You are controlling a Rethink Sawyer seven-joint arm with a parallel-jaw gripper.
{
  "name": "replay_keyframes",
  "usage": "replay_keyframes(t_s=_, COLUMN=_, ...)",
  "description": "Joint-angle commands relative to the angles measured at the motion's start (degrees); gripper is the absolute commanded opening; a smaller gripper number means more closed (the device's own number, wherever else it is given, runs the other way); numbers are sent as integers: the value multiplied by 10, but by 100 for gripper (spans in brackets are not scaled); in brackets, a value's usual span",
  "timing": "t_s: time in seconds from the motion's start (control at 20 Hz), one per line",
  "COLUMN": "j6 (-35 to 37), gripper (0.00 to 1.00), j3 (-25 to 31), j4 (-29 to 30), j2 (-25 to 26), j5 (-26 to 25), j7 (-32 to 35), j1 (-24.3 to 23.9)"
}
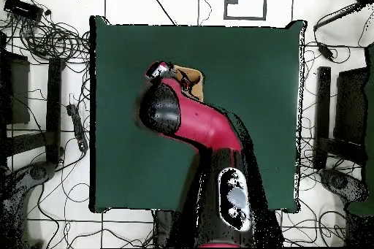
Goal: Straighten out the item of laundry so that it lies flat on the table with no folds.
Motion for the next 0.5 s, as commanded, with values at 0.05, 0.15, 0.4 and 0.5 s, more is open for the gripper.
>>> replay_keyframes(t_s=0.05, j6=12, gripper=0, j3=-72, j4=-131, j2=128, j5=175, j7=249, j1=109)
replay_keyframes(t_s=0.15, j6=1, gripper=0, j3=-54, j4=-133, j2=135, j5=177, j7=222, j1=97)
replay_keyframes(t_s=0.4, j6=-72, gripper=0, j3=47, j4=-129, j2=155, j5=56, j7=89, j1=-17)
replay_keyframes(t_s=0.5, j6=-80, gripper=0, j3=73, j4=-143, j2=164, j5=22, j7=66, j1=-45)
